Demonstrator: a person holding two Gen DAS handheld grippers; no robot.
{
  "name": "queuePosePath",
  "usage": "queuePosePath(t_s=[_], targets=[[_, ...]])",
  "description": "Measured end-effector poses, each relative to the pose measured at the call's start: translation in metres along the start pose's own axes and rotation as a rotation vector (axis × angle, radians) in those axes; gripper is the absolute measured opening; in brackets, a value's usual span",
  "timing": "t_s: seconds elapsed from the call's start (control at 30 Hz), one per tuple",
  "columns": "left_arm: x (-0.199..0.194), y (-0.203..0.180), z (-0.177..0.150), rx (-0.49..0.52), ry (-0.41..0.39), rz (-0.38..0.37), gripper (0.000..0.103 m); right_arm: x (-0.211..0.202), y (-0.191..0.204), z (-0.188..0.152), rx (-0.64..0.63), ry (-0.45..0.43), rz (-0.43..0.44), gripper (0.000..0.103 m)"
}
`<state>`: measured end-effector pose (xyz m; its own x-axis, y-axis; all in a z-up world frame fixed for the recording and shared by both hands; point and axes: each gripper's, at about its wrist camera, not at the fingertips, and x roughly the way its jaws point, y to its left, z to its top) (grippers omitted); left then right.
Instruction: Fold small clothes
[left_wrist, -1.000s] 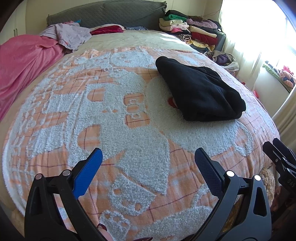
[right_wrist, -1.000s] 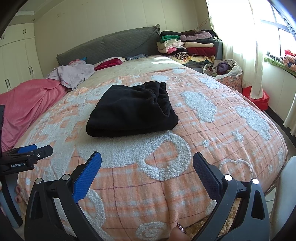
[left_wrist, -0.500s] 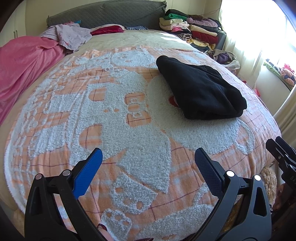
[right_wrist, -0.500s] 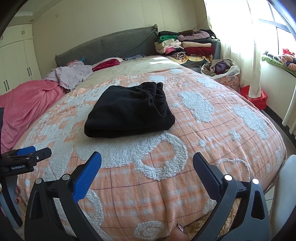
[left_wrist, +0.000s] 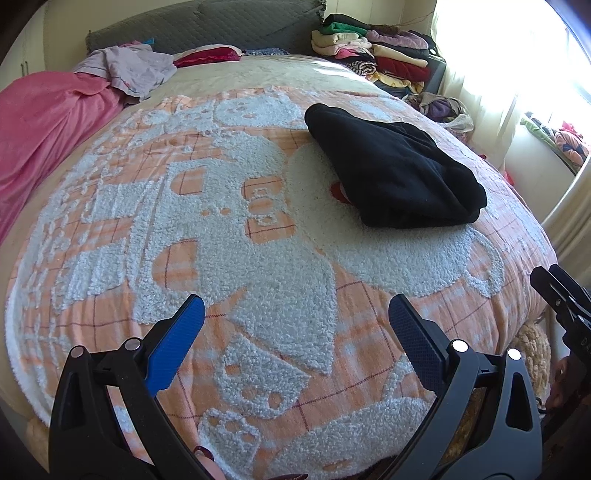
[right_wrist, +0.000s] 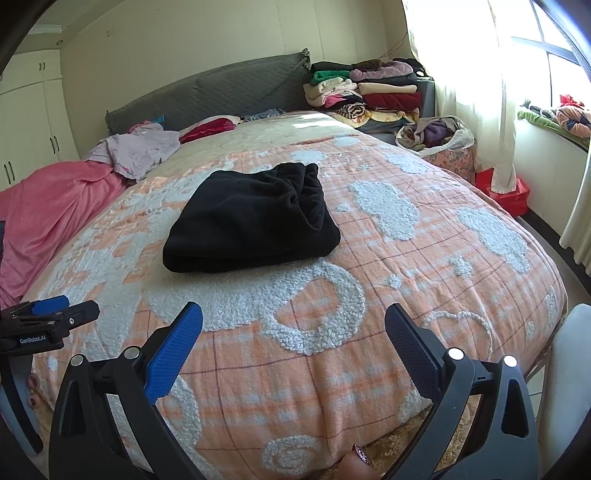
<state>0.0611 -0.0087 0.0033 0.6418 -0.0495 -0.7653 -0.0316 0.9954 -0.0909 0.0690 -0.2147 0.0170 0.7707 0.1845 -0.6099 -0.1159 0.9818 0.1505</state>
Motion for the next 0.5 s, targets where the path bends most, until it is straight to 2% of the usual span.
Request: queuePosePath(t_s=[0.17, 0.27, 0.3, 0.4, 0.47, 0.5], targets=[[0.002, 0.009, -0.001, -0.032, -0.001, -0.018, 0.093, -0.005, -0.012, -0.001, 0.025, -0.006, -0.042, 0.098], [0.000, 0.026, -0.001, -0.072, -0.004, 0.039, 0.093, -0.011, -0.029, -0.001, 0.059, -0.009, -0.088, 0.098], [-0.001, 0.036, 0.000, -0.091, -0.012, 0.071, 0.093, -0.014, -0.038, -0.001, 0.074, -0.013, -0.114, 0.098], [-0.007, 0.067, 0.004, -0.136, -0.031, 0.092, 0.093, -0.025, -0.075, -0.003, 0.128, -0.028, -0.200, 0.098], [-0.008, 0.107, 0.010, -0.201, -0.039, 0.140, 0.093, -0.032, -0.113, -0.005, 0.192, -0.026, -0.286, 0.098], [-0.007, 0.131, 0.014, -0.230, -0.027, 0.188, 0.093, -0.036, -0.137, -0.006, 0.237, -0.017, -0.328, 0.098]])
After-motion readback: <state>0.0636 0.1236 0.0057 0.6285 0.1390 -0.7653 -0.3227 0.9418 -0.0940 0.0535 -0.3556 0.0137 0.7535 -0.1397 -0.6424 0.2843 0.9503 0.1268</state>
